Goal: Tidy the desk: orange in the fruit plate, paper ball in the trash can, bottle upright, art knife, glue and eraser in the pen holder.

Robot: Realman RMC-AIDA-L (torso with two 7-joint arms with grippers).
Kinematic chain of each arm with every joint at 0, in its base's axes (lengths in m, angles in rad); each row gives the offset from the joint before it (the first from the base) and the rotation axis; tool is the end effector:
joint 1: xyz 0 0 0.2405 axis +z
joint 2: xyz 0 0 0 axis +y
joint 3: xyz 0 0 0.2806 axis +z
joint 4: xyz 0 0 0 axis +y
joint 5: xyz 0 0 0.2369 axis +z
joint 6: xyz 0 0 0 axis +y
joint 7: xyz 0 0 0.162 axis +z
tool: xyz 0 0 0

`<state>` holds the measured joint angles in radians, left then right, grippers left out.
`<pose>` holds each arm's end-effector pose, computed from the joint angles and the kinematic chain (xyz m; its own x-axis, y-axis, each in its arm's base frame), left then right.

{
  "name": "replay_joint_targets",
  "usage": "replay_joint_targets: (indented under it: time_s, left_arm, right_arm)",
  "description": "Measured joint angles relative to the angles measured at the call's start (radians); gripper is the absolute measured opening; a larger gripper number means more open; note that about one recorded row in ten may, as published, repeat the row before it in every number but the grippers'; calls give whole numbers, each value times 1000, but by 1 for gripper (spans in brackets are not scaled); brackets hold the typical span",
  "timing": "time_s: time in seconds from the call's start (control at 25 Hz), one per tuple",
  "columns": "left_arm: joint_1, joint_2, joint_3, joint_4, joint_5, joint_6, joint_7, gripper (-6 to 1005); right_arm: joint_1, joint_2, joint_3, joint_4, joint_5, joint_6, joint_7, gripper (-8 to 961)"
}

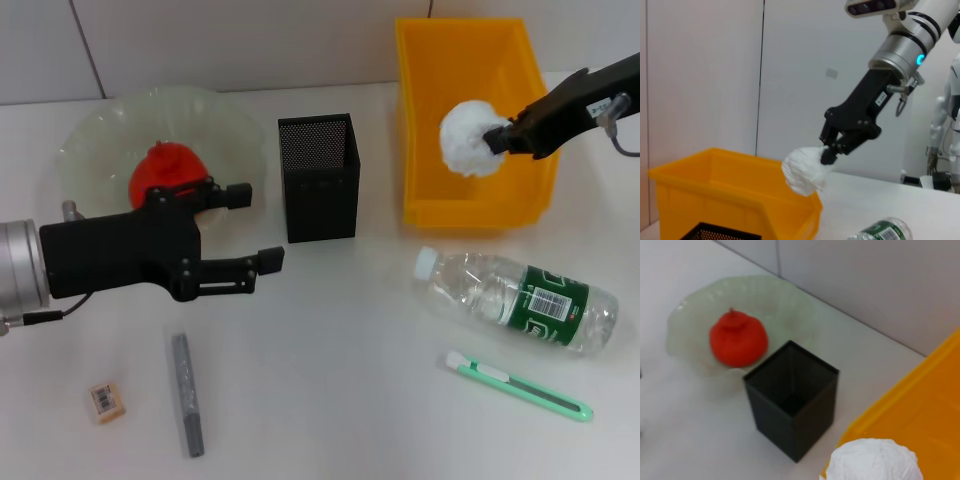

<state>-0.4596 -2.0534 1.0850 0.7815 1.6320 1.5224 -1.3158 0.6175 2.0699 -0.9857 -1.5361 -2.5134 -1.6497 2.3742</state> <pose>-0.2406 0.3664 -0.0317 0.8232 0.1306 0.5525 0.2496 -0.9573 -0.1457 0.1801 0.4166 0.0769 0.8200 -0.5667 -0.0795 -0.5259 -0.6915 -0.4952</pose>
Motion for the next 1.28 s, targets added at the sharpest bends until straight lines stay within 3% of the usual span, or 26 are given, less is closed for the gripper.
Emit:
replay_joint_targets:
  time_s: [0.84, 1.12, 1.28]
  left_arm:
    - [-5, -8, -5, -1, 27, -2, 1, 847]
    - [-5, -8, -2, -1, 27, -2, 1, 846]
    - [-3, -8, -1, -1, 26, -2, 0, 845]
  right_arm:
    - [4, 0, -1, 134, -114, 213, -28, 65]
    - [0, 8, -5, 132, -128, 253, -22, 135]
    - [-1, 9, -5, 129, -127, 260, -22, 301]
